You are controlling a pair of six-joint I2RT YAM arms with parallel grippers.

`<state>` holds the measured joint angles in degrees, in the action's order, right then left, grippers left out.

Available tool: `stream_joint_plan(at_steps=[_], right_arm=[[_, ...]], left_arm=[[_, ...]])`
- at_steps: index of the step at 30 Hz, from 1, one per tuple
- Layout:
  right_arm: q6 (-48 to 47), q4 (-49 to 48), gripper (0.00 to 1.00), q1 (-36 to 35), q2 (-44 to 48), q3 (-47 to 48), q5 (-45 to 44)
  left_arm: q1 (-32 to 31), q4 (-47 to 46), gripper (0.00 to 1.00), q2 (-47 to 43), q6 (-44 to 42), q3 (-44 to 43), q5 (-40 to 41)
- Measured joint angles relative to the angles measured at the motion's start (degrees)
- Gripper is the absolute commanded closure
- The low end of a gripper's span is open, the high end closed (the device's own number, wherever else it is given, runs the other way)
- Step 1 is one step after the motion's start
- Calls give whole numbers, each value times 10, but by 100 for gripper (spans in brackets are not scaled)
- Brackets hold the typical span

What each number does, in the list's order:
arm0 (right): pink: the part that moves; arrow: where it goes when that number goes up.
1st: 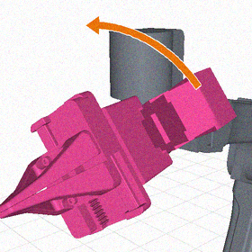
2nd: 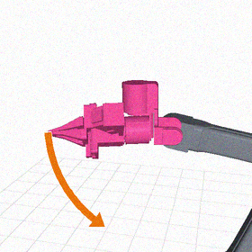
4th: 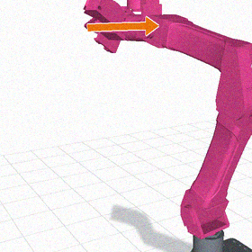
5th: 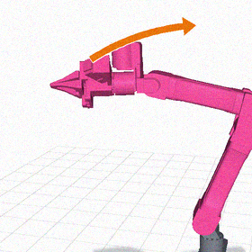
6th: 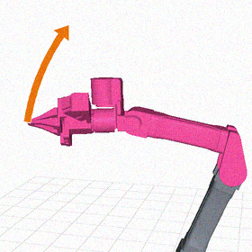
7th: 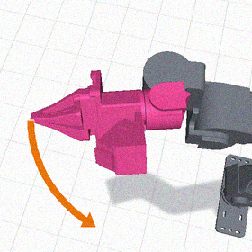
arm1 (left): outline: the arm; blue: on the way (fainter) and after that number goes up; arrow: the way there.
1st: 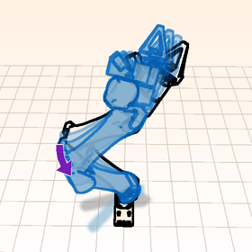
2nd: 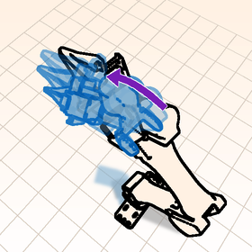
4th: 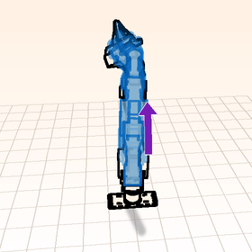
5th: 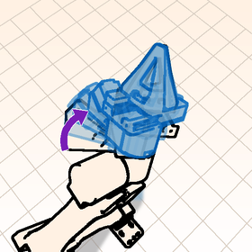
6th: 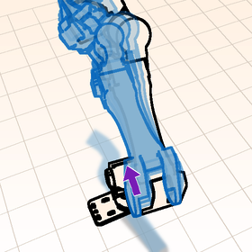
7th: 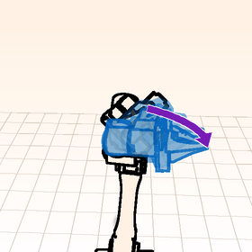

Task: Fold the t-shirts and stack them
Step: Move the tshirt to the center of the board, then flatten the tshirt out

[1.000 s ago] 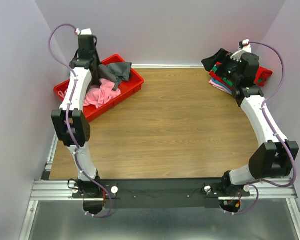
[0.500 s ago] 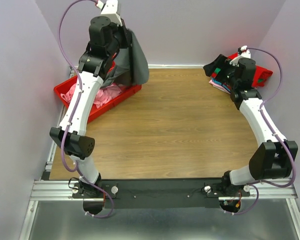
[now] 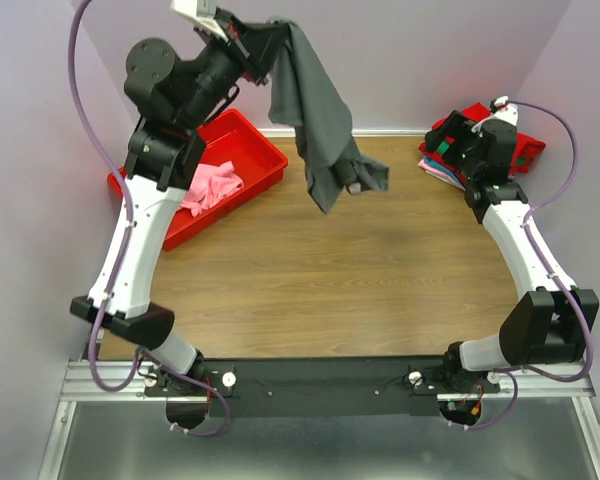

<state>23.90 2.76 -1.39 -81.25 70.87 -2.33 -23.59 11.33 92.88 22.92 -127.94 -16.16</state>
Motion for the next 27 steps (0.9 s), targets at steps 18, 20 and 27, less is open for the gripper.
stream_joint_plan(at_steps=[18,20,27], right_arm=[[-58,33,0,-2,23,-86,69],[-74,36,0,-13,11,-88,89],[-94,41,0,-74,-82,-80,137]], left_arm=[[-72,102,16,183,-75,285,87],[-80,116,16,163,-77,320,113],[-76,125,16,47,-63,465,162]])
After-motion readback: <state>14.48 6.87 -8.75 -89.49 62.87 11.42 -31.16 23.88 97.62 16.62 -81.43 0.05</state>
